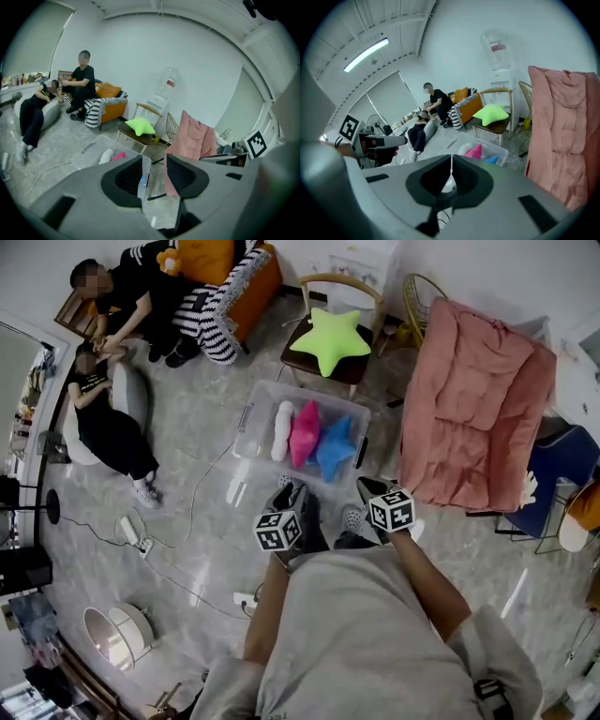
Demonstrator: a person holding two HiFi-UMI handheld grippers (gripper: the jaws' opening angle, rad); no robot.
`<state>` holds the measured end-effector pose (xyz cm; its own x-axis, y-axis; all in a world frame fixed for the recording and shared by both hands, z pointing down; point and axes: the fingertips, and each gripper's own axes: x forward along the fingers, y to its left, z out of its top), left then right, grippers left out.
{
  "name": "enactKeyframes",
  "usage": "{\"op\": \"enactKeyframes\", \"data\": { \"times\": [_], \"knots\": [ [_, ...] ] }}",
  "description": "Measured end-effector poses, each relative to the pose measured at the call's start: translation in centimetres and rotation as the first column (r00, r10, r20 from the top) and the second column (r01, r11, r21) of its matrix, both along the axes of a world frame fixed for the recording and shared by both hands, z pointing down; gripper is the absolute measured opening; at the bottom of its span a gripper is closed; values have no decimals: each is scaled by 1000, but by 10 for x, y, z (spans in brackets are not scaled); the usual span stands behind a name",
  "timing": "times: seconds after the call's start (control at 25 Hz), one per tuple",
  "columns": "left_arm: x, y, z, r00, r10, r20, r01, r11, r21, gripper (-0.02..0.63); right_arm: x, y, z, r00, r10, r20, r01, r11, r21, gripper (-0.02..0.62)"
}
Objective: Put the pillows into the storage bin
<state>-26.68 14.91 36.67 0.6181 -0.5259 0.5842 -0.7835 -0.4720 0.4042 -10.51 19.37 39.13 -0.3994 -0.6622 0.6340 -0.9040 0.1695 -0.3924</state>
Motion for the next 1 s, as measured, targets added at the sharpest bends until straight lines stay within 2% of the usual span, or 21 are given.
{"op": "enactKeyframes", "data": {
  "times": [0.2,0.4,0.64,1.0],
  "knots": [
    [-3,21,-7,1000,12,18,-12,1000,14,153,-19,14,0,998,-54,-26,54,999,-4,6],
    [-12,29,-9,999,-19,26,18,1000,23,15,-26,21,3,997,-70,-40,70,997,-18,0],
    [-19,31,-20,999,-44,-18,44,999,27,9,-32,27,-4,998,-59,-15,59,998,-8,-2],
    [-31,31,-25,998,-58,3,58,997,46,9,-35,32,-11,999,-35,-5,36,999,33,-3]
  ]
}}
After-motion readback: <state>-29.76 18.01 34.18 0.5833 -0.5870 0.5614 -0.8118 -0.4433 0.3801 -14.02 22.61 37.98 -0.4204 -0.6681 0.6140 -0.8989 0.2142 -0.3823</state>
